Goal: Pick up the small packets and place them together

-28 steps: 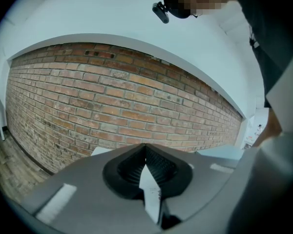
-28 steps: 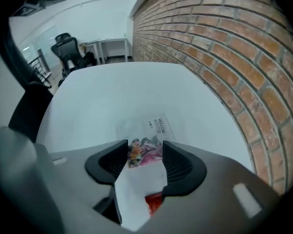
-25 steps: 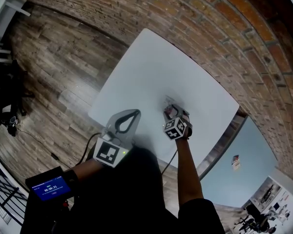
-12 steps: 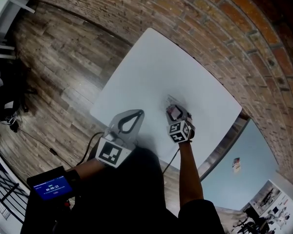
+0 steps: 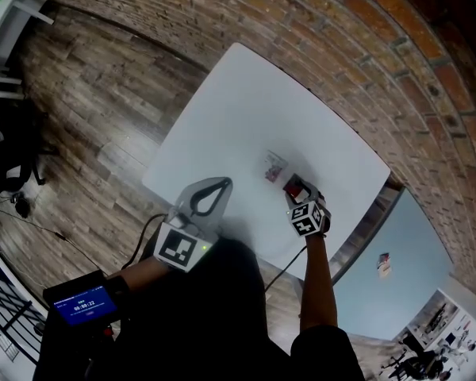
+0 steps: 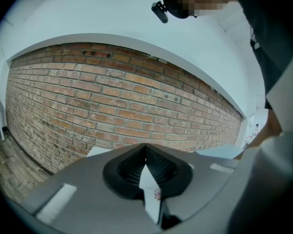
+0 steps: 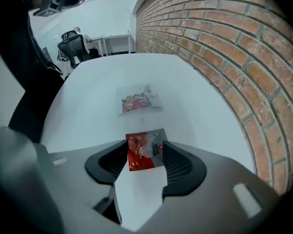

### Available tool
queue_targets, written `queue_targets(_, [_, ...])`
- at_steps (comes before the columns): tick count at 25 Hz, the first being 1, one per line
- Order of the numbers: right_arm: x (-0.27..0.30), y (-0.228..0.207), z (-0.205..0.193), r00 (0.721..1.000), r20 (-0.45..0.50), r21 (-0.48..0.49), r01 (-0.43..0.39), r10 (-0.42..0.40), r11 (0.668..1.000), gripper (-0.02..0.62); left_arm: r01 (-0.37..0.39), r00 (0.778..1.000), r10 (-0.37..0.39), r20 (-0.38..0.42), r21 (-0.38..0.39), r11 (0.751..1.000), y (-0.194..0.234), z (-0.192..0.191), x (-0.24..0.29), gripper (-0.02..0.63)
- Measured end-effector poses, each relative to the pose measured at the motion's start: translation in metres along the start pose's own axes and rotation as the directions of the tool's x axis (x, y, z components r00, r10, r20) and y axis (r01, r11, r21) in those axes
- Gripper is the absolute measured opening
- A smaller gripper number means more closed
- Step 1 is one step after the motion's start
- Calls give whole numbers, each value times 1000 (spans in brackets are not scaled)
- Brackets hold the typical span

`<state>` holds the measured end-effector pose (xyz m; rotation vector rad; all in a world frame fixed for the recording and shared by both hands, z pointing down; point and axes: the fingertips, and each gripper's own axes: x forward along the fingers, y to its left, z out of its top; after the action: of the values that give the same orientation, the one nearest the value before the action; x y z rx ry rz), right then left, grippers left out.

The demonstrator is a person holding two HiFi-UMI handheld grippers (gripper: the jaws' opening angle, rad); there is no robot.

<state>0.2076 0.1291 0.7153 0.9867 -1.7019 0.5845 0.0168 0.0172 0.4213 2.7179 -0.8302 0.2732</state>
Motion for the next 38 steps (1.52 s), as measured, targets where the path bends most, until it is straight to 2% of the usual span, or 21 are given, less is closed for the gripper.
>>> queue_targets(3, [5, -2, 0, 1000, 13, 0, -28, 28, 1000, 220, -9, 1000, 9, -7, -10, 1000, -1, -2, 0, 2])
queue_targets(9, [8, 4, 10, 996, 29, -103, -79, 82, 992, 218, -20, 1000, 20, -3, -24, 1000, 0, -3, 0, 2])
queue_targets(12, [9, 4, 11, 995, 27, -118, -92, 96, 989, 219, -18, 1000, 18, 1, -25, 1000, -2, -3, -1, 2])
queue_targets(16, [-6, 4, 22, 994, 76, -77, -66, 72, 995, 219, -34, 999, 35, 12, -47, 998, 0, -1, -1, 2])
queue_targets(19, [-35, 14, 51, 979, 201, -4, -29, 29, 1000, 217, -39, 999, 39, 9, -44, 998, 3, 0, -2, 2])
queue_targets(21, [-74, 20, 69, 944, 328, 56, 13, -30, 998, 166, -37, 999, 38, 13, -40, 999, -7, -2, -2, 2])
queue_targets(24, [-142, 26, 89, 852, 499, 150, 96, -159, 984, 4, -35, 999, 35, 15, -3, 999, -34, -5, 0, 2])
queue_targets(27, [-196, 27, 101, 744, 611, 298, 97, -269, 949, 3, -18, 998, 16, 62, 39, 999, -55, 8, 2, 2])
queue_targets(29, [-221, 34, 104, 703, 639, 371, 72, -311, 926, 3, -13, 995, 9, 103, 39, 999, -63, 21, -3, 2])
queue_targets(31, [-240, 41, 113, 671, 656, 391, 91, -347, 916, 3, -4, 992, 1, 128, 25, 1000, -67, 26, -9, 2])
queue_targets(34, [-275, 42, 148, 557, 721, 394, 161, -413, 905, 2, 34, 990, -36, 139, 17, 999, -70, 24, -14, 2])
queue_targets(35, [-286, 43, 154, 531, 727, 415, 165, -435, 895, 2, 52, 988, -54, 143, 19, 998, -73, 24, -18, 2])
queue_targets(36, [-294, 45, 156, 519, 722, 443, 162, -458, 882, 2, 69, 987, -72, 145, 26, 997, -75, 24, -22, 2])
queue_targets(38, [-308, 52, 154, 513, 693, 502, 162, -507, 850, 2, 95, 984, -100, 147, 37, 995, -75, 25, -35, 2])
